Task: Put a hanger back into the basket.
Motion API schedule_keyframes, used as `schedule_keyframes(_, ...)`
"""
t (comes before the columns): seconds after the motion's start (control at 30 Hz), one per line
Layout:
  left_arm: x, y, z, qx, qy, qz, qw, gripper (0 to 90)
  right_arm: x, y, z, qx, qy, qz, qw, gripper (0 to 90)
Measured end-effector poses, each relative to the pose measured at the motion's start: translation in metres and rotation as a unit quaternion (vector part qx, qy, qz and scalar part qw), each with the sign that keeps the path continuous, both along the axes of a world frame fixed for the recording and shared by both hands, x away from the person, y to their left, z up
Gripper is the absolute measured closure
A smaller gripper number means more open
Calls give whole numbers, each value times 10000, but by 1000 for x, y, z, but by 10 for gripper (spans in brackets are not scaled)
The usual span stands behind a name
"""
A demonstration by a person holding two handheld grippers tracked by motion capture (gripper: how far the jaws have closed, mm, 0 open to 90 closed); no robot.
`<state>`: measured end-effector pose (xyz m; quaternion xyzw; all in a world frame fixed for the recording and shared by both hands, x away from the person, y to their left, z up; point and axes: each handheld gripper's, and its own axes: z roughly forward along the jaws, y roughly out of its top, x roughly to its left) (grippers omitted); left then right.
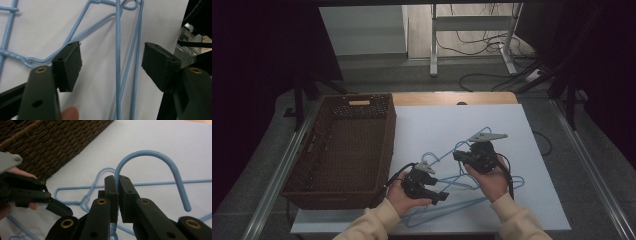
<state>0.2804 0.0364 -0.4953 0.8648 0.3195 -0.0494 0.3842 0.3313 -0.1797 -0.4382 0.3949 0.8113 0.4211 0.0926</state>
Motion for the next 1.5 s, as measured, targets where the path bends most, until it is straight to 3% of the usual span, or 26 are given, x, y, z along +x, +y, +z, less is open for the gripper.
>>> schedule_keyframes(0.1,2,-2,-2,-30,60,4,10000,368,-1,1,0,21,-2,-6,10000,860)
schedule_keyframes(0.43,7,-6,-11,-79,390,-161,9991,703,-2,2,1,125,12,51,9999,859)
schedule_keyframes(0.63,6,-5,-10,-147,463,-212,9986,843,-3,1,2,216,32,137,9997,851)
schedule_keyframes(0.77,5,-4,-9,-232,522,-244,9981,854,-3,-1,4,303,-77,402,9987,737)
schedule_keyframes(0.8,5,-4,-9,-264,528,-230,9980,855,-3,-2,6,410,-170,524,9976,594)
schedule_keyframes(0.83,5,-4,-9,-289,535,-220,9979,855,-3,-3,6,453,-174,574,9972,531)
schedule_keyframes(0.87,5,-3,-8,-351,569,-221,9975,855,-3,-3,6,453,-174,574,9972,531)
schedule_keyframes(0.9,5,-2,-7,-375,575,-220,9974,857,-3,-6,8,571,-245,682,9957,426)
schedule_keyframes(1.03,4,1,-3,-559,633,-237,9961,857,-6,-15,12,745,-372,768,9936,352)
schedule_keyframes(1.17,4,4,1,-716,676,-234,9949,858,-10,-34,20,853,-551,633,9928,282)
schedule_keyframes(1.27,3,5,3,-794,705,-236,9941,859,-14,-57,23,809,-760,349,9932,251)
schedule_keyframes(1.5,3,7,9,-1034,847,-245,9907,859,-15,-89,19,756,-772,-153,9940,211)
